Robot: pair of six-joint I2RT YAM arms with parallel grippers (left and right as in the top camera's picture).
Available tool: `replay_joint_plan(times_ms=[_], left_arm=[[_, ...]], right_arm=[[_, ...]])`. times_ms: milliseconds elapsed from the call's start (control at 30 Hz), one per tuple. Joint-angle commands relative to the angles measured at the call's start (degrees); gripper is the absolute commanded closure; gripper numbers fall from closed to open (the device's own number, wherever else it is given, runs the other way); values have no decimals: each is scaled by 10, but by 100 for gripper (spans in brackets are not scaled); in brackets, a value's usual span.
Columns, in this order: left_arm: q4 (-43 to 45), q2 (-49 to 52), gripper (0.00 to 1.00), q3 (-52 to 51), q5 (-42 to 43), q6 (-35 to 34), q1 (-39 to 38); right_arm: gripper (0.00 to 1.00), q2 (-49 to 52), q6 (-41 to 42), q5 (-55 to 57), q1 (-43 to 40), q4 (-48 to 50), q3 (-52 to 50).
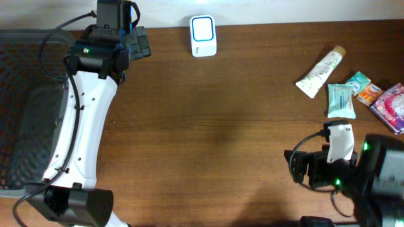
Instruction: Scan the item barcode
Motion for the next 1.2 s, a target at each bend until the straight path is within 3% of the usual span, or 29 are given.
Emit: replay_joint_plan(times_ms=[0,133,333,400,600,867,1167], left_arm=[[0,0,1,2,-4,7,2],[0,0,1,2,-3,7,2],[0,0,1,2,-4,7,2],[0,0,1,2,-4,7,2],[0,0,1,2,-4,7,1],[0,0,1,2,-4,7,2],[0,0,1,2,-4,7,2]], right_arm=[[1,-115,-6,87,73,96,-74],[1,-281,-6,109,78,230,-248],[1,-367,-6,114,78,542,-497],[1,-412,-6,116,78,556,-537],[1,-412,-6,139,78,659,-609],[1,-412,76,235,78,649,-610],[1,-412,26,229,78,648,-610]])
